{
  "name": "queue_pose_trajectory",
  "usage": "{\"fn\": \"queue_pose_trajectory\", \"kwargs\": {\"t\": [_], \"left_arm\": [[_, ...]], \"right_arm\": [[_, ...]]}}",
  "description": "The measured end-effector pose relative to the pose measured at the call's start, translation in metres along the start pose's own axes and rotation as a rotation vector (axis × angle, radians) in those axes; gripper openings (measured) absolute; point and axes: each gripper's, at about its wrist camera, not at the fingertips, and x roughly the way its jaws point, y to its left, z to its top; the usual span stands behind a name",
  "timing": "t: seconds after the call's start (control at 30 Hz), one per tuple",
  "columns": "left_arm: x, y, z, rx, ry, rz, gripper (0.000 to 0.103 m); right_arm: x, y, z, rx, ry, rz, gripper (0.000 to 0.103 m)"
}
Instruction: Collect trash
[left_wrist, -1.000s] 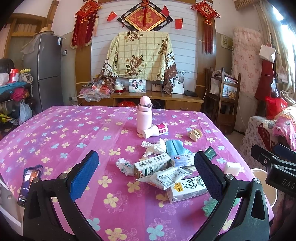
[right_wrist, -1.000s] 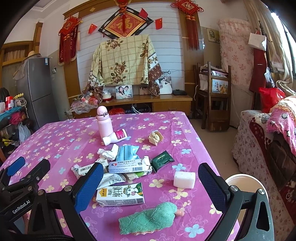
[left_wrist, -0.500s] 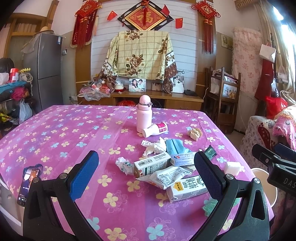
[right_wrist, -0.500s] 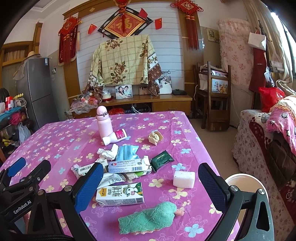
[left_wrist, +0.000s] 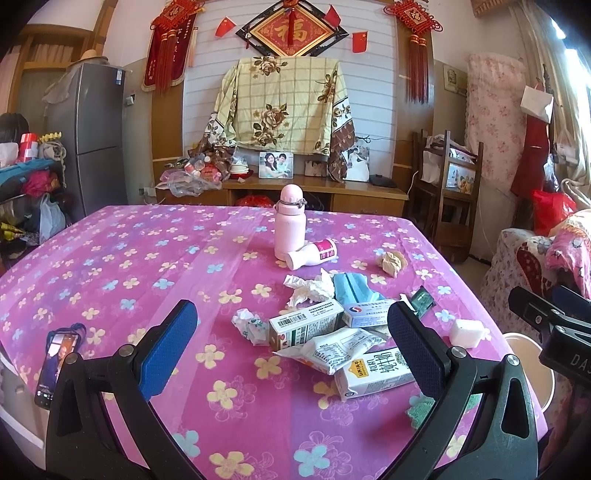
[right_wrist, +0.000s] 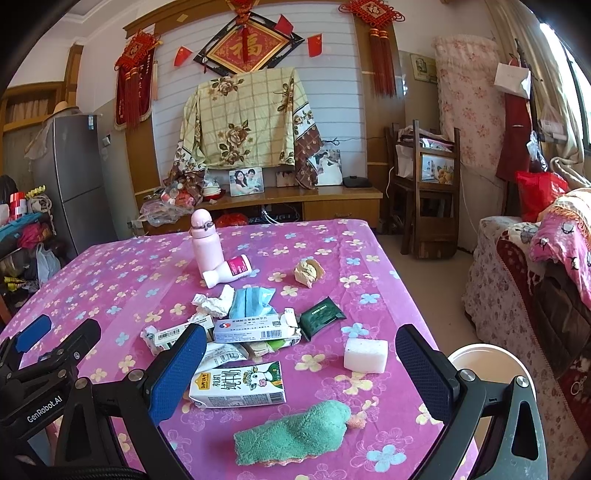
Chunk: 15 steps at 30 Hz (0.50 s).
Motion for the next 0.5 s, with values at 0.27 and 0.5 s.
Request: {"fn": "queue_pose_trajectory", "kwargs": {"t": [0.27, 0.5], "left_arm": [[0.0004, 0.0009, -0.0001, 0.001, 0.0, -0.001, 0.102], [0.0004, 0.0009, 0.0004, 0.0, 0.001, 0.0, 0.102]], "right_arm": [[0.0012, -0.0022, -0.0015, 0.002, 0.003, 0.001, 0.102], [0.0032, -0.0069, -0.005, 0.014, 0.013, 0.003, 0.102]]}}
